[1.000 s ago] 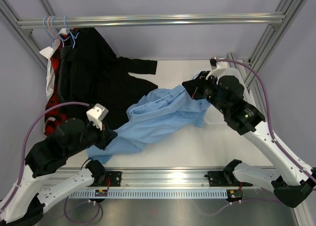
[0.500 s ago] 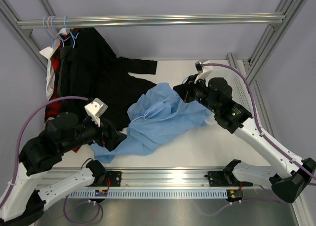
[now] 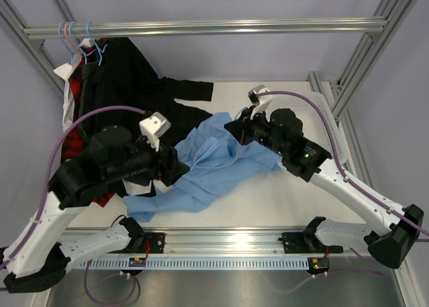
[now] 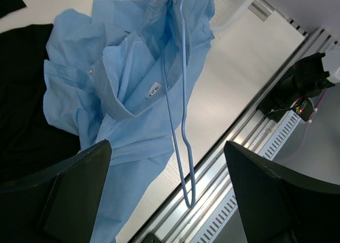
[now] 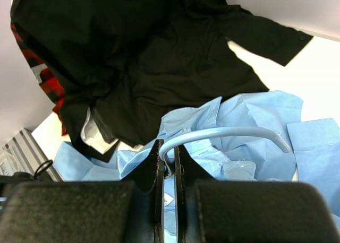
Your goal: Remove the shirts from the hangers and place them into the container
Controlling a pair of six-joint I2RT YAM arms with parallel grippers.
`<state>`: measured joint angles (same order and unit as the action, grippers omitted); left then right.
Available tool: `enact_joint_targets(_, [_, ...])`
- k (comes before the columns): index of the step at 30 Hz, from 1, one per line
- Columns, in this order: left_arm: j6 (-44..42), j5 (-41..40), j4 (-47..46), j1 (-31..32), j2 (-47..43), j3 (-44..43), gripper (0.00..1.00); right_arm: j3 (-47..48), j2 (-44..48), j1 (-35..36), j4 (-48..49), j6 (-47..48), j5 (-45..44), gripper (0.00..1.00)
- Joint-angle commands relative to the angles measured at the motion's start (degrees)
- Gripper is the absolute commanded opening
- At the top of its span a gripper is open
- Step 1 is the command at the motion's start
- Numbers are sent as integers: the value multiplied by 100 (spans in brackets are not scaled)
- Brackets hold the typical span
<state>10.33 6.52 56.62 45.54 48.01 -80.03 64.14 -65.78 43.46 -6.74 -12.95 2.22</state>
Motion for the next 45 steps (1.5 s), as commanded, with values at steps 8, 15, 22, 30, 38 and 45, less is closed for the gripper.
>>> enact_joint_targets(8, [-145, 472, -626, -10, 569, 321, 78, 274, -190, 277, 200, 267, -282, 0])
enact_joint_targets(15, [-40, 350, -494, -10, 850, 620, 61, 301, -242, 312, 173, 258, -520, 0])
enact_joint_targets(22, [22, 148, -485, 96, 895, 945, 47, 371, -321, 312, 129, 196, -608, 0])
enact_joint_targets(30, [-13, -116, -520, 157, 798, 998, 0, 380, -357, 321, 94, 170, -600, 0])
enact_joint_targets(38, [-145, -476, -529, 157, 385, 1007, 0, 354, -313, 329, -81, 38, -556, 38])
enact_joint_targets(45, [-40, -907, -362, 157, -37, 1261, 0, 371, -50, 321, -371, -67, -749, 87])
